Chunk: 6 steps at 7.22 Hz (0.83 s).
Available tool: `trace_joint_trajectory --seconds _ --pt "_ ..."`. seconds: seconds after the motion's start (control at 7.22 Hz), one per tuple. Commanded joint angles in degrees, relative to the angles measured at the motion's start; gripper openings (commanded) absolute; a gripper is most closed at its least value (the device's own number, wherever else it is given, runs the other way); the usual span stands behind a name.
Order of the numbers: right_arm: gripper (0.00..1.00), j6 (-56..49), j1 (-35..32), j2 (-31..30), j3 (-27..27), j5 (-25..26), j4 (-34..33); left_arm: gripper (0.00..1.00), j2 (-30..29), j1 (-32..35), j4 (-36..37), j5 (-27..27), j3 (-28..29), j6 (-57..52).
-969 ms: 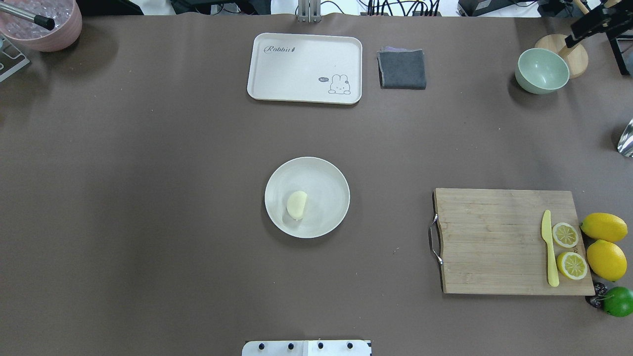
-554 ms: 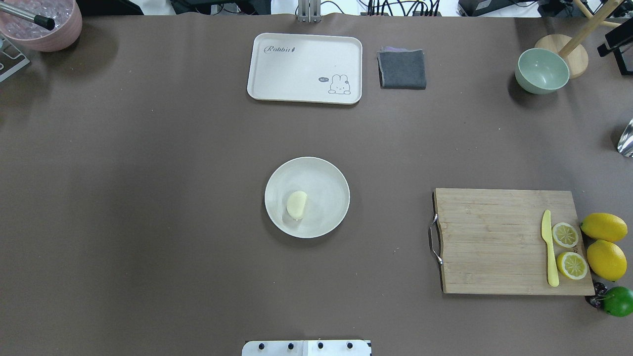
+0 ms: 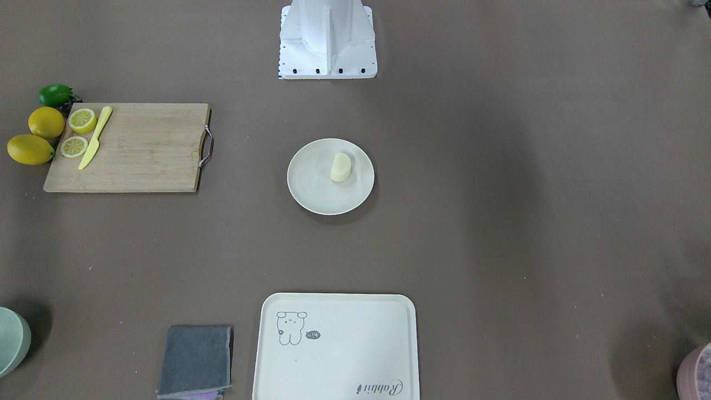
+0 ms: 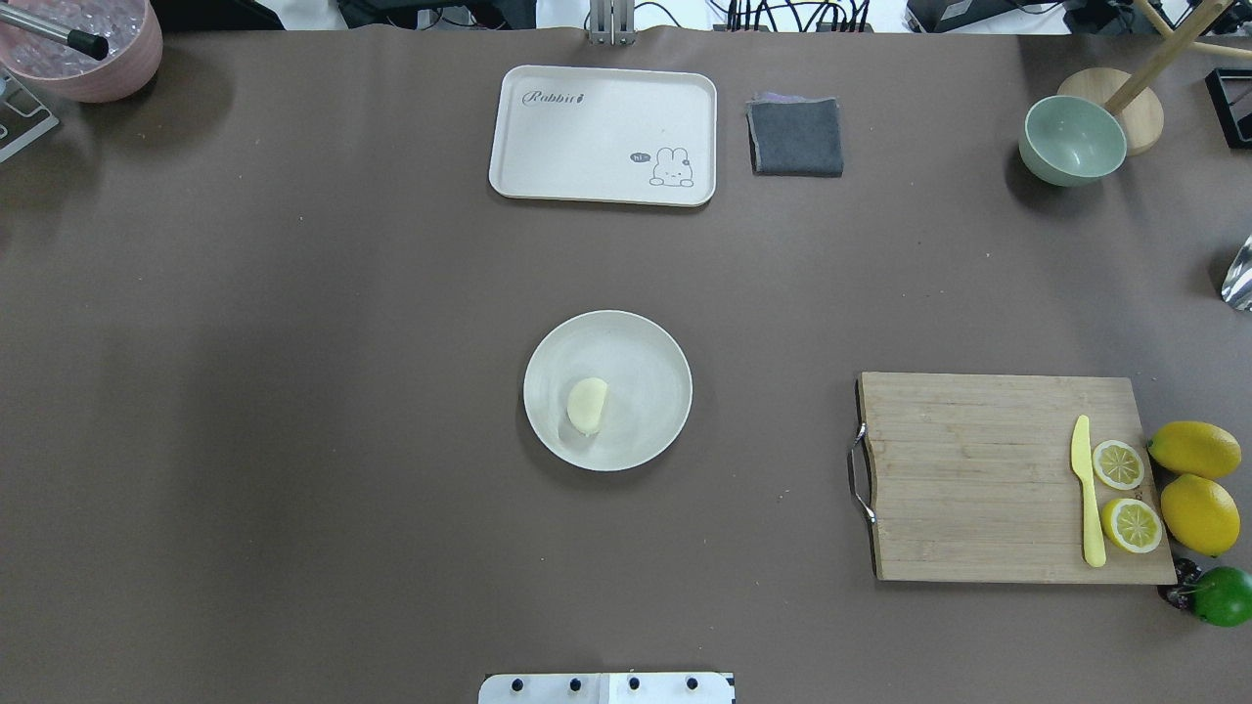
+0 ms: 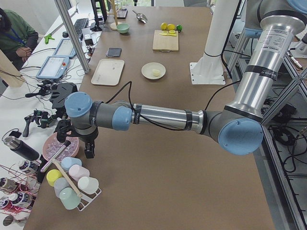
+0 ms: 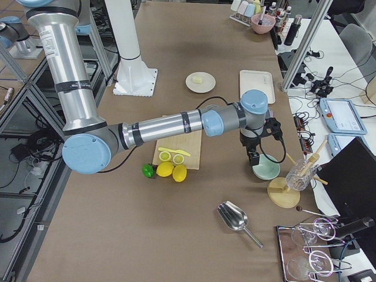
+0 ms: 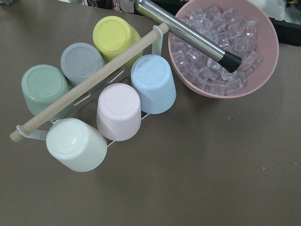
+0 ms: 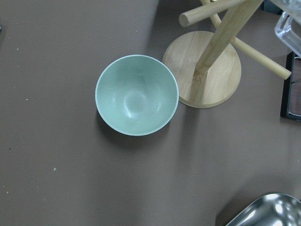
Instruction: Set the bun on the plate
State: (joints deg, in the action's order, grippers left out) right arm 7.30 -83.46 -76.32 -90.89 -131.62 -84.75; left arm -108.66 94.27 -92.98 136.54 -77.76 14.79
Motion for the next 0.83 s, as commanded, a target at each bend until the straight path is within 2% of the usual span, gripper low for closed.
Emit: trace_joint_trajectory --seconds 0.0,0.69 --pt "1.00 0.26 -0.04 -0.06 0.10 -0.13 -0.07 0.98 0.73 -0.05 0.17 0.04 -0.11 0.06" --pt "1.00 0.52 -0.13 -0.67 0.01 -1.97 0.02 0.98 0.73 -0.14 0.25 0.13 0.07 0.32"
